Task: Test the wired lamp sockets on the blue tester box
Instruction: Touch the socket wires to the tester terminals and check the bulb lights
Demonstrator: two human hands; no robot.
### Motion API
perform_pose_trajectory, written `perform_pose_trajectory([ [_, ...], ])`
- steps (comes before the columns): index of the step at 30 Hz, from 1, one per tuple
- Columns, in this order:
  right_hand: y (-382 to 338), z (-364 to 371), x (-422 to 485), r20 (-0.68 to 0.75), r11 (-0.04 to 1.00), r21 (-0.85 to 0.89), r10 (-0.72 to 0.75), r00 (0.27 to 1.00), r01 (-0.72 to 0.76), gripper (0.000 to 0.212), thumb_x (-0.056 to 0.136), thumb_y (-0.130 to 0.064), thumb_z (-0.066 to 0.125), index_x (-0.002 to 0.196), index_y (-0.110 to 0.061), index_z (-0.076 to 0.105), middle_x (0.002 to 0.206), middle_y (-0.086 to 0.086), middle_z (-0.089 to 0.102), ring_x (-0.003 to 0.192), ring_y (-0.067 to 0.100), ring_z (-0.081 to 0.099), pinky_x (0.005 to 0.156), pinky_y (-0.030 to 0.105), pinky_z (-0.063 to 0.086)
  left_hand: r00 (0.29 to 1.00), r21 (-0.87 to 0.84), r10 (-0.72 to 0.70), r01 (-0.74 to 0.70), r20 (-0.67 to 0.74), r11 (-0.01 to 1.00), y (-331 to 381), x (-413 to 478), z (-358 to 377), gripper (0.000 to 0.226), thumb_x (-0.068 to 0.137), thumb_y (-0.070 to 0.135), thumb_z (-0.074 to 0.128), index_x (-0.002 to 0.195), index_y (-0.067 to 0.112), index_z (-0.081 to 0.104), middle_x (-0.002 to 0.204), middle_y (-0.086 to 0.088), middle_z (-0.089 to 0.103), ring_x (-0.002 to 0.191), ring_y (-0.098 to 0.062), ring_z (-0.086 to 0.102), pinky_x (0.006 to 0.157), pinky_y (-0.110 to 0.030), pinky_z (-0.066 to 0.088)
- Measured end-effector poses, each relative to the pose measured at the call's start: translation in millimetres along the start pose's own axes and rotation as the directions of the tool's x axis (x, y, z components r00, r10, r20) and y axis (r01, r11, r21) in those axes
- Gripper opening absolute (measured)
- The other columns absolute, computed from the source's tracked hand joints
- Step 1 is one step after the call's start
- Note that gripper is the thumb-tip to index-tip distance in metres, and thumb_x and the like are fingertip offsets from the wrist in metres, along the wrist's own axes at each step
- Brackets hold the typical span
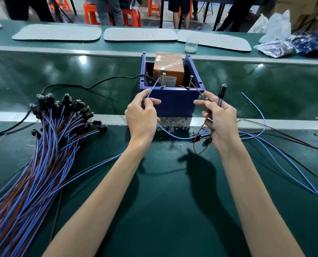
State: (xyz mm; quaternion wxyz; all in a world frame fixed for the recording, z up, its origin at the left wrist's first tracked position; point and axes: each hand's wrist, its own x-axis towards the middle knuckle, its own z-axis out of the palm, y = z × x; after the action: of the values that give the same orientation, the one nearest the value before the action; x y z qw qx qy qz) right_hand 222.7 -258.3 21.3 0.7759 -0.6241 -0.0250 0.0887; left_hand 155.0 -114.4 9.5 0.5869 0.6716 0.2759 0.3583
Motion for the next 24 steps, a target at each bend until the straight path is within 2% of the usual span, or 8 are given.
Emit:
perform_pose_trajectory([
  [5,4.5,1.4,2.9,-0.066,0.999,0.023,-0.022,0.998,0.024,0.026,0.096,-0.005,0.048,0.11,-0.02,0.064,0.092,-0.001,0.075,0.045,0.003,0.044,0.039,0.013,0.025,0.999,0.006,0.01,-0.01,0.034,1.0,-1.4,2.2,-1.4,0.033,0.098,0.008,0.042,0.123,0.016,0.062,0.083,0.019,0.069,0.036,-0.003,0.05,0.054,-0.011,0.044],
  [8,6.2,2.5,5.0,-0.117,0.998,0.05,-0.034,0.993,0.04,0.026,0.097,-0.005,0.048,0.111,-0.02,0.064,0.095,0.001,0.074,0.042,0.004,0.047,0.039,0.013,0.027,0.998,0.011,0.006,-0.007,0.066,1.0,-1.4,2.9,-2.7,0.033,0.098,0.008,0.044,0.125,0.016,0.062,0.086,0.019,0.07,0.039,-0.004,0.055,0.05,-0.011,0.043],
  [16,7.9,5.1,3.8,0.034,0.998,-0.066,-0.018,0.999,0.02,0.025,0.095,-0.004,0.048,0.106,-0.017,0.067,0.088,-0.004,0.075,0.042,0.005,0.047,0.038,0.011,0.028,0.985,0.015,-0.016,0.013,0.174,1.0,1.6,3.4,-4.5,0.031,0.098,0.008,0.046,0.124,0.013,0.061,0.086,0.017,0.07,0.047,-0.008,0.064,0.048,-0.012,0.042],
  [24,4.7,3.2,2.8,0.047,0.999,-0.048,-0.013,0.999,0.015,0.027,0.094,-0.003,0.048,0.097,-0.02,0.069,0.08,-0.005,0.075,0.038,0.005,0.041,0.038,0.012,0.028,0.986,0.031,-0.014,0.009,0.166,0.999,4.6,-1.2,-4.0,0.028,0.095,0.005,0.046,0.114,0.013,0.065,0.082,0.016,0.071,0.043,-0.008,0.062,0.047,-0.012,0.041],
])
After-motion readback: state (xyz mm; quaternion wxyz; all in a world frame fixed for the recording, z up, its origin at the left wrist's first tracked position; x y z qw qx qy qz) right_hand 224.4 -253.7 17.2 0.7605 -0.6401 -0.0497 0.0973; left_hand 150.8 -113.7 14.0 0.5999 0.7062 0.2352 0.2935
